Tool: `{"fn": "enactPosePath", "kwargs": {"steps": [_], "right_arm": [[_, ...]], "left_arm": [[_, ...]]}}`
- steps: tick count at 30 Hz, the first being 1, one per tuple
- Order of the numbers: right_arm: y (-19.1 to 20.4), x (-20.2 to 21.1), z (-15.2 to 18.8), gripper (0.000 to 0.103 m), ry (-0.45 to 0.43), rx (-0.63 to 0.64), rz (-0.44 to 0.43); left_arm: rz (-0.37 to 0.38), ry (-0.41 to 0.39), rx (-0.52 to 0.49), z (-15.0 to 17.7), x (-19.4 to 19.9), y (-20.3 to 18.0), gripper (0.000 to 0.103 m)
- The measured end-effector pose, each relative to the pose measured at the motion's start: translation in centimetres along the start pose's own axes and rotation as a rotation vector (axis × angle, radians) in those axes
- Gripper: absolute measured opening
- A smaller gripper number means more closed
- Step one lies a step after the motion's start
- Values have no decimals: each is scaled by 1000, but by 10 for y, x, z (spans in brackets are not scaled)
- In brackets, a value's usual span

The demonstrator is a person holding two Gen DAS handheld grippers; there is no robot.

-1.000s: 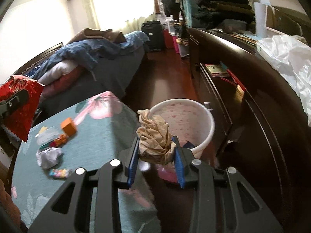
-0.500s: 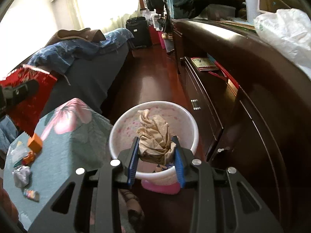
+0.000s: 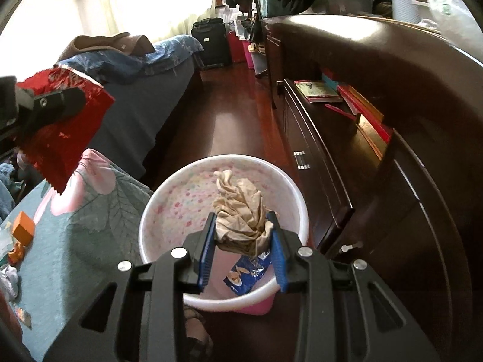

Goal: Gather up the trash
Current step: 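Open both tools to drop the red bag and paper into the wastebasket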

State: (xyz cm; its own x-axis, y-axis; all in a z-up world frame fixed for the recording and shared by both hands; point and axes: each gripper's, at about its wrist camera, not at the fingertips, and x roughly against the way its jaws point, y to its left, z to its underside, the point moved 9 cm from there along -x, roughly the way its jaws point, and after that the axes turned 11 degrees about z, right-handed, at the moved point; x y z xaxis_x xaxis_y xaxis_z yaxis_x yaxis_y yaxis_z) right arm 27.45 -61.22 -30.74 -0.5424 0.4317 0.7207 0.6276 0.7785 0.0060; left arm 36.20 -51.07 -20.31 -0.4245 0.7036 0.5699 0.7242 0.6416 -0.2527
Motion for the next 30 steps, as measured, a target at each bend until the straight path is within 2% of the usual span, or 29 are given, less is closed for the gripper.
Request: {"fn": "enactPosePath", "kwargs": {"steps": [2, 3, 4, 5, 7, 9, 11, 15, 19, 27, 30], "right_arm": [[1, -5, -2, 44, -10, 3, 2], [2, -7, -3, 46, -17, 5, 3], [2, -10, -3, 48, -24, 7, 8], [4, -13, -4, 50, -25, 11, 13], [5, -17, -2, 53, -24, 15, 11], [4, -19, 0, 54, -24, 15, 17], [4, -19, 1, 58, -27, 15, 15], [1, -13, 2, 59, -22, 11, 24], [1, 9, 2, 67, -39, -3, 15], [10, 76, 8, 77, -85, 0, -12], [21, 101, 16, 81, -91, 10, -43]], "left_arm": [[9, 2, -19, -2, -6, -2, 13], [4, -1, -26, -2, -8, -1, 19], [3, -5, -31, -4, -10, -1, 31], [4, -10, -34, -5, -11, -2, 38], [-1, -36, -38, -9, -9, -1, 69], [-12, -78, -44, -14, -1, 1, 75], [-13, -89, -46, -16, 5, 3, 78], [-14, -98, -18, -17, 21, 9, 80], [-19, -119, -7, -15, 47, 12, 82], [-97, -168, -46, 2, 116, 20, 87], [-150, -177, -42, 15, 143, 31, 88]]}}
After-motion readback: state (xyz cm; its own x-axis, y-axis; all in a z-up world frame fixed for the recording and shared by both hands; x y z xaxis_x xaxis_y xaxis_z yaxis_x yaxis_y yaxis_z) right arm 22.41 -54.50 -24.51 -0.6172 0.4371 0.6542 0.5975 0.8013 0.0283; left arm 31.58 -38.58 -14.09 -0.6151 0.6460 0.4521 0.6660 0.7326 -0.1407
